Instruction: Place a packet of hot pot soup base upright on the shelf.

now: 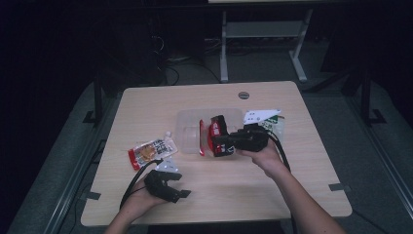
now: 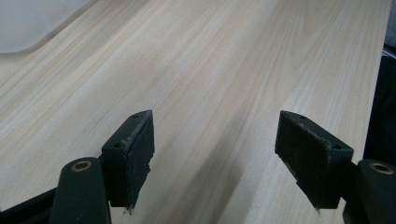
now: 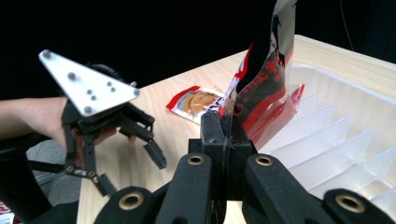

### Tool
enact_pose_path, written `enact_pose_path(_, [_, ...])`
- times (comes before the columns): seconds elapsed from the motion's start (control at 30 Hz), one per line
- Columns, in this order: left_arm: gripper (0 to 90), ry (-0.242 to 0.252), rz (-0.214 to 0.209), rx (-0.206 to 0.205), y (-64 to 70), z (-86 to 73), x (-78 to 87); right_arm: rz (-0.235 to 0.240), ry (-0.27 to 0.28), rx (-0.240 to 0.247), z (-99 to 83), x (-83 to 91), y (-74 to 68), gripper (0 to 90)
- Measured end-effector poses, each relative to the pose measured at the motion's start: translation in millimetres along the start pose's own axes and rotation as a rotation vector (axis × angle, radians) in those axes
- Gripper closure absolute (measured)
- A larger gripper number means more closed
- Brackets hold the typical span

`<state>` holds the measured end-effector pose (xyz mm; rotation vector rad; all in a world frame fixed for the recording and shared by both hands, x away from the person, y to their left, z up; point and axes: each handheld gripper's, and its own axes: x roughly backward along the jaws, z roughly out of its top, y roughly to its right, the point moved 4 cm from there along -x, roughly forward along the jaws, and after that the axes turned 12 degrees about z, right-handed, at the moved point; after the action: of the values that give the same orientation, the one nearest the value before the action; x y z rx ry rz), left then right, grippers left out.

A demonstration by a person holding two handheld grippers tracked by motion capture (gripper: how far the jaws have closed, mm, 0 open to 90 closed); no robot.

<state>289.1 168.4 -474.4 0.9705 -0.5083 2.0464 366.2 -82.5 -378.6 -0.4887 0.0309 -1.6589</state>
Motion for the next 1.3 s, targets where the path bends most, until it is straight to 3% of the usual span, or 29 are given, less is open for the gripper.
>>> enact_pose_path(0.37, [27.9, 0.015, 0.004, 0.036, -2.5, -1.5, 1.4, -0.033, 0.029, -0.029, 7.4, -4.9, 21.6, 90.0])
enact_pose_path(0.67, [27.9, 0.019, 0.002, 0.033, -3.4, -1.5, 0.7, -0.055, 0.029, -0.048, 9.3, -17.9, 38.5, 90.0])
enact_pose_path(1.3, [27.9, 0.016, -0.007, 0.011, -2.3, -1.2, 0.2, -0.069, -0.005, -0.078, 6.4, -41.4, 55.6, 89.8])
